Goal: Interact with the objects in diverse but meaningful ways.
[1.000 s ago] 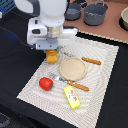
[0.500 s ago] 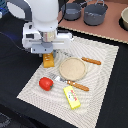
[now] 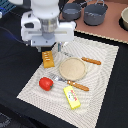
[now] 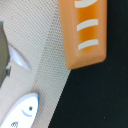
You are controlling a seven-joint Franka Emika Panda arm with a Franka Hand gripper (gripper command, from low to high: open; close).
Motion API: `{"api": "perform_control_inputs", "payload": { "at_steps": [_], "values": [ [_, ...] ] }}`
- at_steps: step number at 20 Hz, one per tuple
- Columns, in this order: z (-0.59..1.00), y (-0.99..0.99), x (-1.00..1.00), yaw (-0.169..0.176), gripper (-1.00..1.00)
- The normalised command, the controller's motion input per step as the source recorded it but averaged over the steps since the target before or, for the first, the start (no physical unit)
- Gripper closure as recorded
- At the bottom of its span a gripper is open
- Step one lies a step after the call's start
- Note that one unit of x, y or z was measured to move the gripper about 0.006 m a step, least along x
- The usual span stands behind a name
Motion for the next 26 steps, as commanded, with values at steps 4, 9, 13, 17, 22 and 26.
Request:
{"api": "perform_control_inputs", "payload": {
  "at_steps": [4, 9, 13, 17, 22, 26],
  "values": [
    [0.46, -0.37, 0.02, 0.224, -1.00],
    [0.45, -0.41, 0.05, 0.214, -1.00],
    [0.46, -0.76, 0.21, 0.069, -1.00],
    [0.48, -0.87, 0.33, 0.002, -1.00],
    [0.37, -0.87, 0.39, 0.000, -1.00],
    [0.08, -0.71, 0.71, 0.000, -1.00]
  ]
}}
